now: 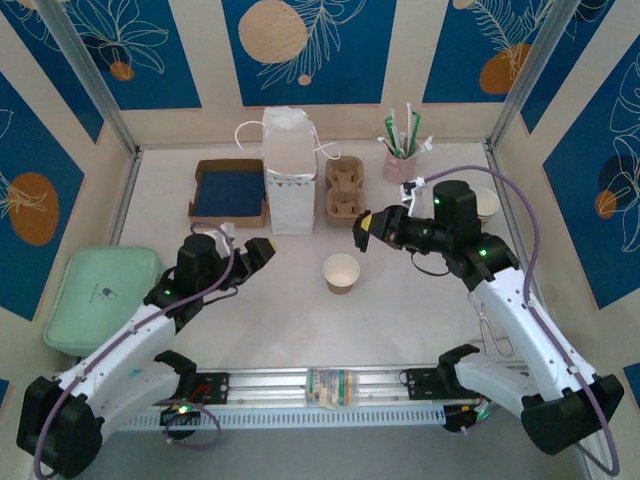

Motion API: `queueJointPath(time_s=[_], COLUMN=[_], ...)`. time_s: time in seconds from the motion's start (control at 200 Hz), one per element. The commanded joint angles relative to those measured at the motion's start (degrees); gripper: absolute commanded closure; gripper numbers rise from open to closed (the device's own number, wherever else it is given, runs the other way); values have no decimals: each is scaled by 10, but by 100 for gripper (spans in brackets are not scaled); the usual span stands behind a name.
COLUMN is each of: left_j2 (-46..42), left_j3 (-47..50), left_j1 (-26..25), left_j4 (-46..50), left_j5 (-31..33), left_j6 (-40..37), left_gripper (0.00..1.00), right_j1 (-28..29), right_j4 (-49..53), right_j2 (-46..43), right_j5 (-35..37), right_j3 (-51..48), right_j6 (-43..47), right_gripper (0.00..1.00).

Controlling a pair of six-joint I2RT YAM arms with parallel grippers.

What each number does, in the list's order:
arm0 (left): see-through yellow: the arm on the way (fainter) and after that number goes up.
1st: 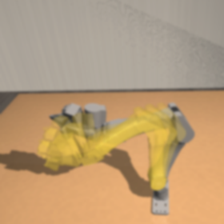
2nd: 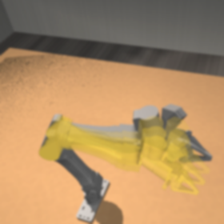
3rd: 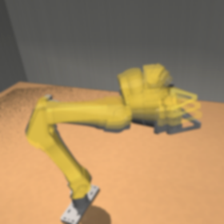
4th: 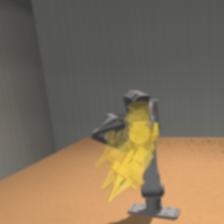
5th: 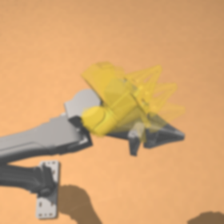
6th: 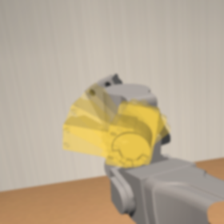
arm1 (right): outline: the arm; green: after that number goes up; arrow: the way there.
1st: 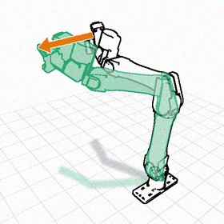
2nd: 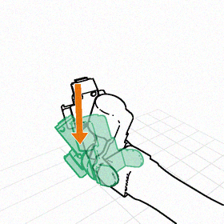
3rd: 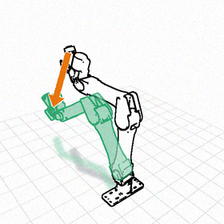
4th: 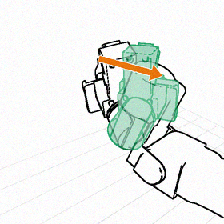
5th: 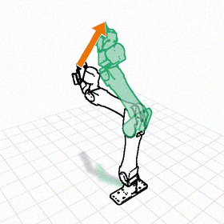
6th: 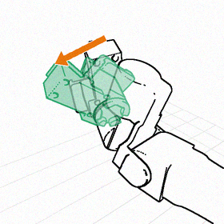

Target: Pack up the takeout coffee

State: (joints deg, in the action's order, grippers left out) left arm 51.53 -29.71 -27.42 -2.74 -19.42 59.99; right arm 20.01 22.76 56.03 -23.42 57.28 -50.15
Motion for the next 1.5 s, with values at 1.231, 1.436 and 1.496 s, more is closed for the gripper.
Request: queueJointPath(time_s=[1.231, 1.436, 1.496], left_j2=[174, 174, 174], left_j3=[-169, -166, -166], left_j1=[-130, -131, -131], left_j4=[-475, -469, -465], left_j5=[-46, -44, -44], left_j6=[192, 189, 186], left_gripper=[24, 42, 45], right_j1=[21, 21, 20], right_j4=[-793, -768, -754], right_j2=[79, 71, 66], right_j5=[-123, -121, -121], right_j3=[-126, -142, -145], right_j6=[-477, -461, -453], right_gripper=[92, 92, 92])
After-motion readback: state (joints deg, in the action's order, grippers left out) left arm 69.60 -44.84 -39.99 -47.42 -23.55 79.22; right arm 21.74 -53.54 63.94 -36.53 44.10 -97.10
